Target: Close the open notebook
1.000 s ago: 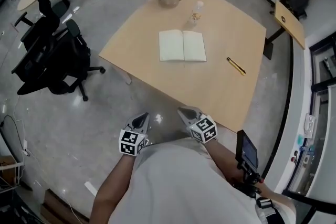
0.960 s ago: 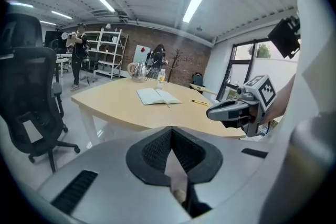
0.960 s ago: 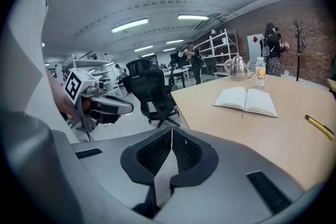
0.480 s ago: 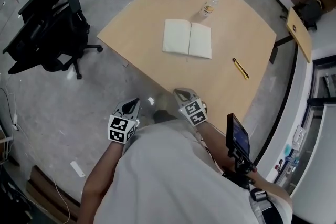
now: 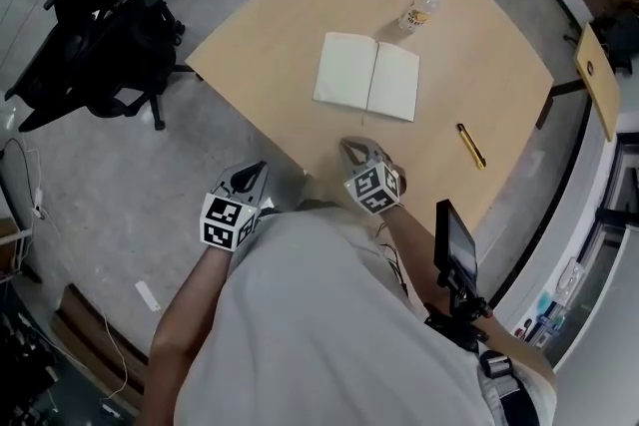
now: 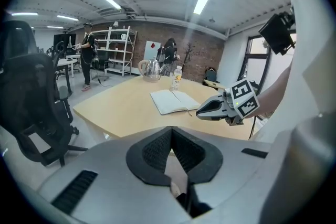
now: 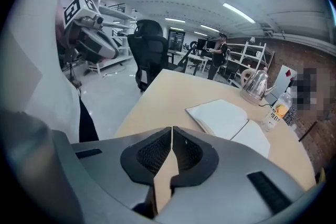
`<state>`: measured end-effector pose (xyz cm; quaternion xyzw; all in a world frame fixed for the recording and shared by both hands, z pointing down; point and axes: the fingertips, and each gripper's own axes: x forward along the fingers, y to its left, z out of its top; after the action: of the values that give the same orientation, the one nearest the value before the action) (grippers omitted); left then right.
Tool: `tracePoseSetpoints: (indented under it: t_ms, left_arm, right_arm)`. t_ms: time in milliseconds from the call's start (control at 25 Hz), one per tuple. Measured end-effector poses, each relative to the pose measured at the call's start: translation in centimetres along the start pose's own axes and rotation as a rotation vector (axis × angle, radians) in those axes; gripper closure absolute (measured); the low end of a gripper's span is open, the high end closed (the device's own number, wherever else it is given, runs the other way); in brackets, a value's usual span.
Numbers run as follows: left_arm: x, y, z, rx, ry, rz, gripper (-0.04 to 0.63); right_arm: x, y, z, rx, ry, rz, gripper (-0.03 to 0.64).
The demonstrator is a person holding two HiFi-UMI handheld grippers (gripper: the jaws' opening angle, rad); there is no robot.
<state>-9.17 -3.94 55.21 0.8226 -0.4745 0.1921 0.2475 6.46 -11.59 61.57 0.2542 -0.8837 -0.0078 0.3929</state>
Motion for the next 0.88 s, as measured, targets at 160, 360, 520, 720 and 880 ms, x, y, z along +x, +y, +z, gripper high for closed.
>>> tracePoseSetpoints:
  t_ms: [160, 360, 520, 720, 880]
  left_arm:
    - [1.3, -0.3, 1.4, 0.012, 0.013, -0.007, 0.591]
    - [2.2, -0.7, 2.1, 0.033, 0.033, -0.051, 0.591]
    - [2.5, -0.1, 2.4, 0.026, 0.021, -0.074, 0.591]
    - [1.9, 1.0, 2.8, 0.031, -0.005, -0.076, 0.591]
    - [1.4, 1.8, 2.2, -0.017, -0.031, -0.062, 0.591]
  right_arm:
    - [1.1, -2.3, 0.3, -0.020, 0.013, 0.001, 0.598]
    - [2.1, -4.1, 0.5, -0.053, 0.044, -0.022, 0.598]
    - [2.7, -5.0, 0.1, -0.121, 0.110, -0.045, 0.598]
    - [3.9, -4.8, 0.6, -0.188, 0.171, -0.036, 0.598]
    - [4.7, -5.0, 0.4, -0.236, 0.214, -0.031, 0.598]
